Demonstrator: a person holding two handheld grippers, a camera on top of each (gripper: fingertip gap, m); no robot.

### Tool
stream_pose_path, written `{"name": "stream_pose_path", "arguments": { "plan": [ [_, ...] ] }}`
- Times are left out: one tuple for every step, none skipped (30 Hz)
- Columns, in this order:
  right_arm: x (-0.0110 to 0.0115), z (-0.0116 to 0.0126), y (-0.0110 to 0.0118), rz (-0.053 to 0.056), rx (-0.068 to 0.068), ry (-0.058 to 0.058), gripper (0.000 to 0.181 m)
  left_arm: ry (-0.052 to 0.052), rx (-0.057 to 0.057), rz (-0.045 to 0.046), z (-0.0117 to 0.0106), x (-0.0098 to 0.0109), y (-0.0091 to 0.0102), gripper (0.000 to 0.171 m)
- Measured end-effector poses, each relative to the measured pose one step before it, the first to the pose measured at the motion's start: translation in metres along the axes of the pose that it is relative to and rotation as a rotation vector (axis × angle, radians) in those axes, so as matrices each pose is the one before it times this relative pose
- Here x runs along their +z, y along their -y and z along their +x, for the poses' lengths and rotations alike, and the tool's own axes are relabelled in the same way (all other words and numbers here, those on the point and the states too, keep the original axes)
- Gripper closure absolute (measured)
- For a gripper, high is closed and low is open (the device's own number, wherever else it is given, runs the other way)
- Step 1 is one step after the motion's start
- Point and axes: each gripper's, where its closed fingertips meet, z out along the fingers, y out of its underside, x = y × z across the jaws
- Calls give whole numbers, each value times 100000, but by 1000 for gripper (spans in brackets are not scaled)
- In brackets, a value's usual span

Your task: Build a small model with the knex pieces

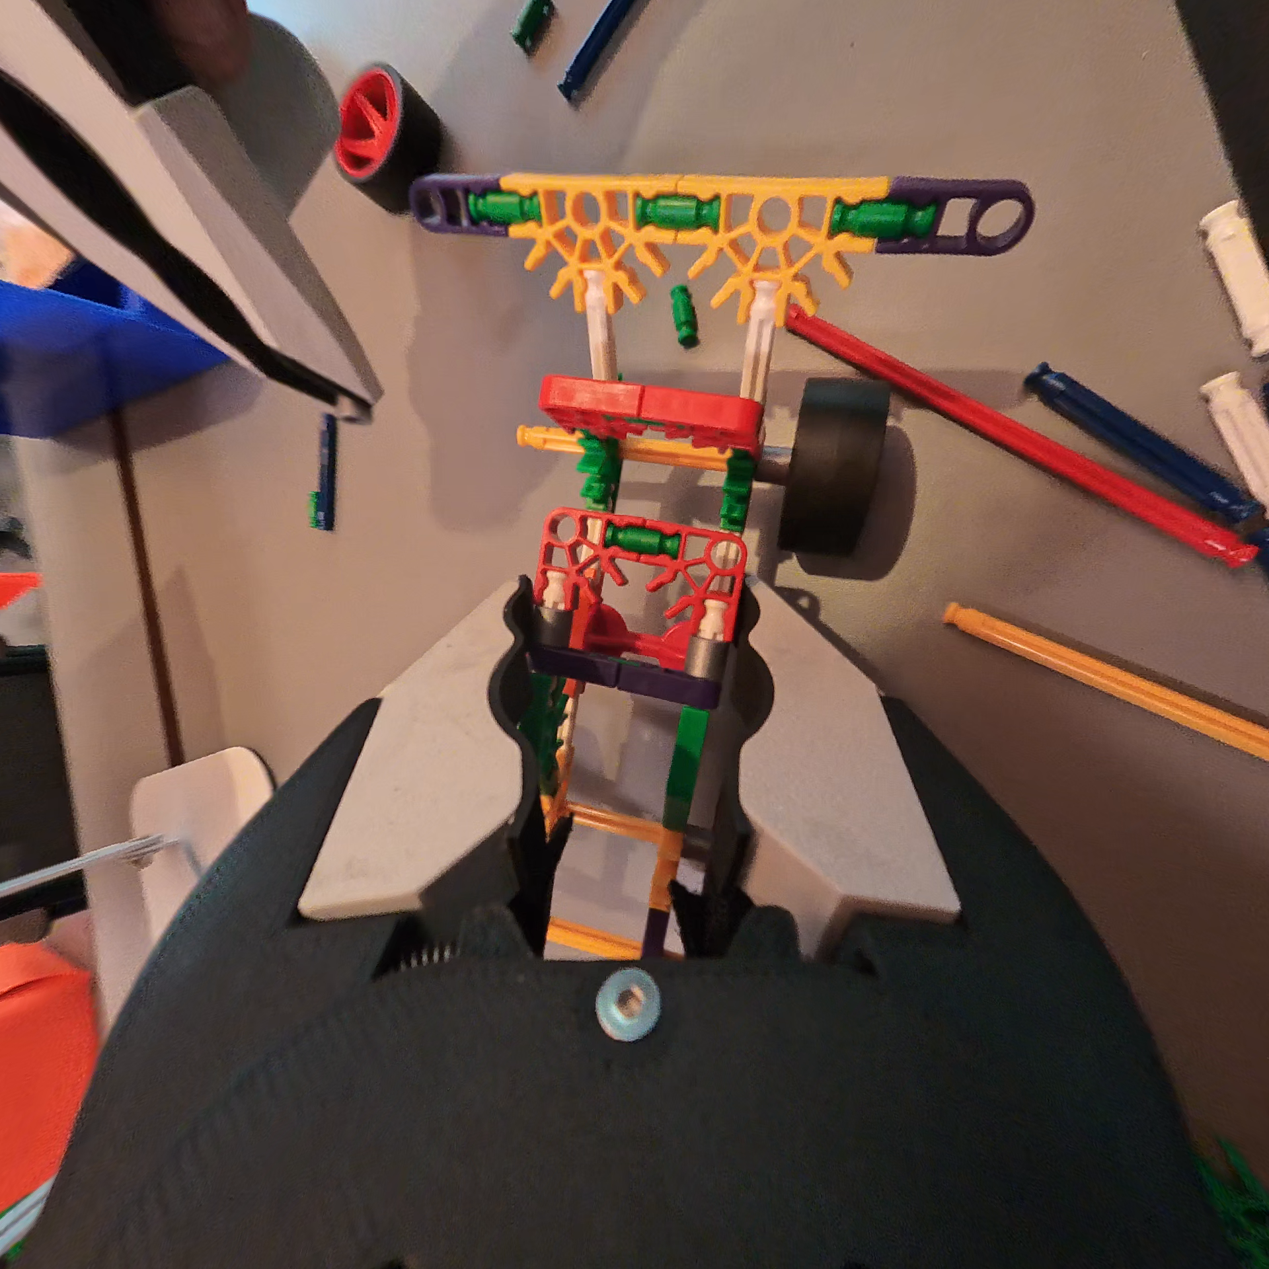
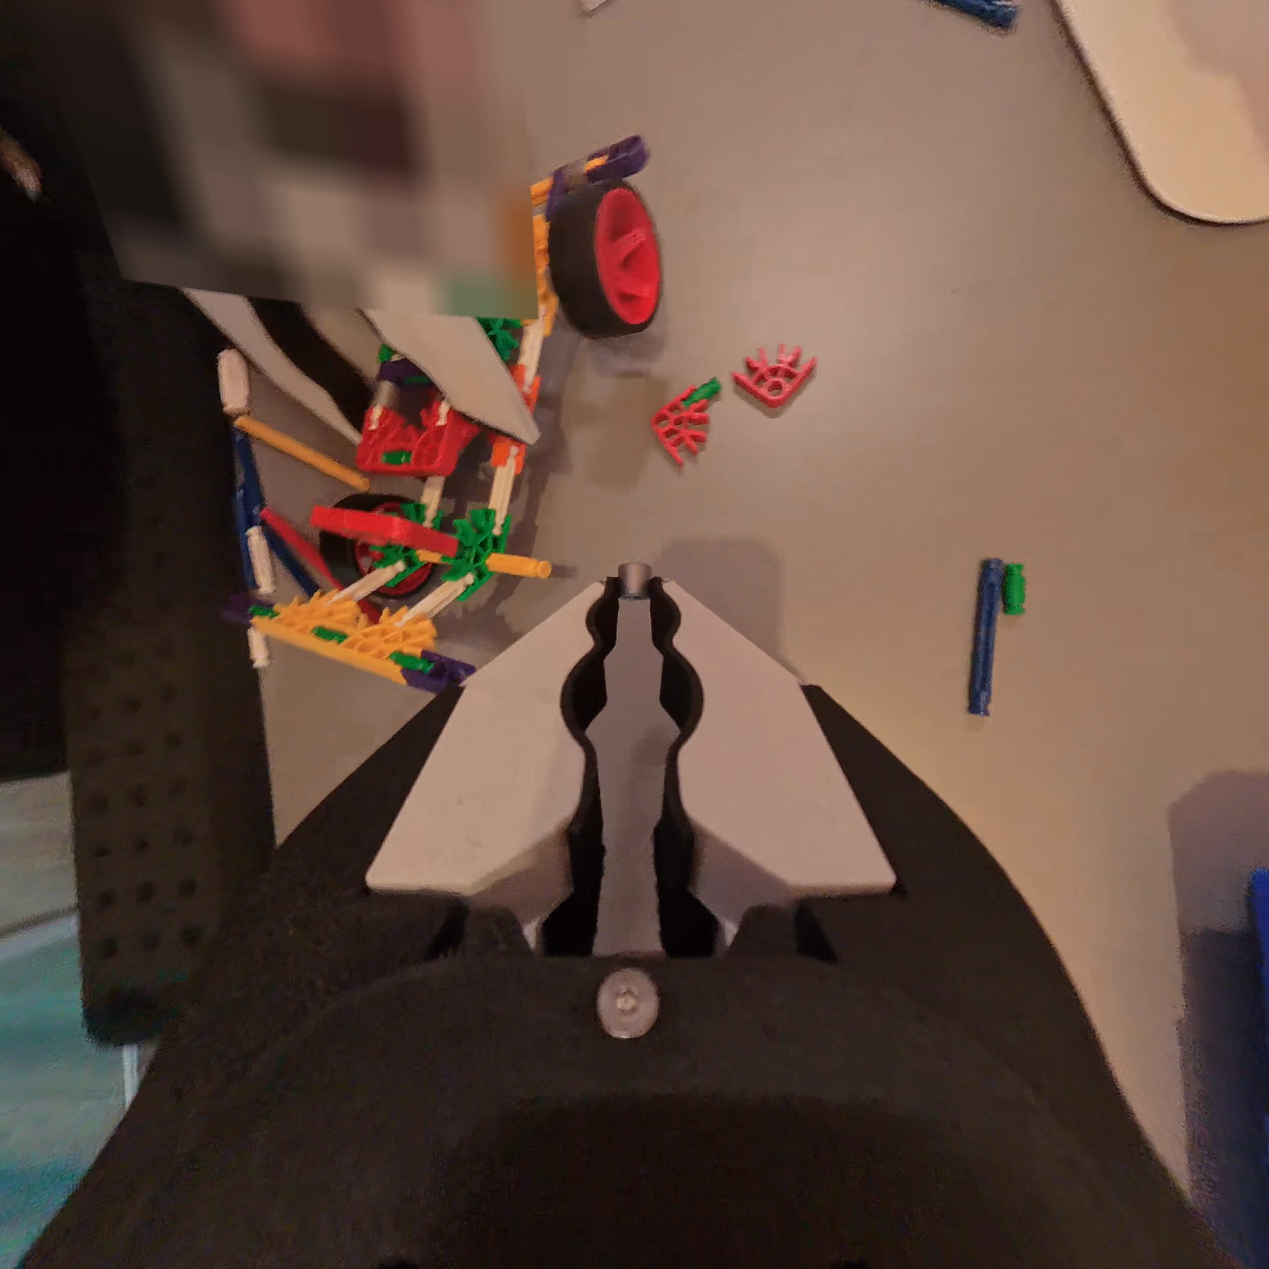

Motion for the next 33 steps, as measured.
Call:
{"name": "stream_pose_path", "arguments": {
  "plan": [
    [-163, -707, 82, -2374, -3172, 3567, 175, 3498, 1333, 1350, -1, -212, 137, 118],
    [-129, -694, 109, -2741, -3063, 3444, 175, 3163, 1827, 764, 45, -207, 109, 118],
    [-42, -703, 55, -3230, -3061, 3515, 175, 3072, 2027, 115, 18, -176, 54, 118],
    [28, -636, -31, -3874, -2486, 3404, 175, 2590, 1408, 680, 48, -149, 124, 118],
    [90, -480, -34, -4108, -2071, 2684, 175, 2124, 717, 591, 55, -128, 93, 118],
    [129, -400, 34, -3890, -1824, 2346, 175, 2482, 1435, 26, -17, -133, 18, 118],
    [134, -471, 50, -3932, -1789, 2717, 175, 2538, 1764, 369, 7, -158, 51, 119],
    [149, -395, 54, -4139, -1906, 2065, 175, 2534, 1527, 1128, 43, -192, 112, 119],
    [132, -231, 51, -4248, -1335, 1092, 175, 2761, 1044, 997, 37, -212, 81, 118],
    [121, -262, 26, -4196, -741, 1510, 175, 2666, 1057, 443, 55, -208, 40, 118],
    [144, -332, 83, -3635, -894, 1743, 175, 2792, 1204, 303, 41, -208, 47, 118],
    [143, -231, 148, -3074, -660, 1225, 175, 2319, 781, 685, 89, -197, 103, 117],
    [168, -257, 68, -3374, 44, 1441, 176, 1798, 738, 614, 121, -176, 98, 117],
    [186, -192, 45, -3450, -367, 952, 175, 1649, 519, 286, 73, -139, 70, 116],
    [177, -167, 157, -2575, -863, 768, 175, 1164, 546, 66, 72, -140, 44, 116],
    [161, -339, 237, -1792, -954, 1768, 175, 664, 1107, 622, 95, -152, 101, 116],
    [105, -229, 235, -1739, -1128, 1051, 175, 453, 595, -110, 54, -77, -17, 116],
    [38, -83, 183, -1872, -921, 83, 175, 131, -199, -325, 43, -44, -29, 116],
    [-6, -92, 108, -2129, -593, 296, 175, 98, 285, 225, 28, -64, 28, 116],
    [-11, -117, 29, -2386, -413, 419, 175, 314, 572, -44, 14, -39, -8, 116],
    [-27, -101, 22, -2274, -300, 455, 175, 239, 33, -279, 30, -17, -33, 116],
    [-41, -148, 5, -2106, -204, 562, 175, 258, 98, 119, 31, -43, 26, 116],
    [-82, -91, -34, -2067, -51, 226, 175, 373, 163, 28, 31, -48, 5, 116],
    [-142, -30, -10, -1703, -62, -185, 175, 294, -223, -161, 31, -50, -7, 116],
    [-146, -83, 83, -1068, -169, 112, 175, 110, -46, -36, 69, -54, 45, 117],
    [-119, -105, 147, -781, -247, 213, 175, 162, 454, 207, 67, -71, 67, 116],
    [-86, -34, 168, -797, -315, -271, 175, 118, 427, 84, 53, -54, 13, 116],
    [-61, -32, 170, -832, -236, -94, 175, -38, 313, 40, 33, -51, 15, 116],
    [18, -51, 92, -1276, -210, 143, 175, -101, 313, 158, 44, -63, 12, 116],
    [48, 35, 46, -1684, -137, -283, 175, -25, 207, 124, 23, -40, 0, 116],
    [56, -35, 55, -1636, 20, 170, 175, 65, 172, -32, 11, -29, -24, 117],
    [24, -87, 100, -1412, -126, 443, 175, 96, 300, -190, 19, -18, -25, 116],
    [0, -39, 130, -1408, 38, 16, 175, 28, 305, -55, 16, -17, 11, 117]
  ]
}}
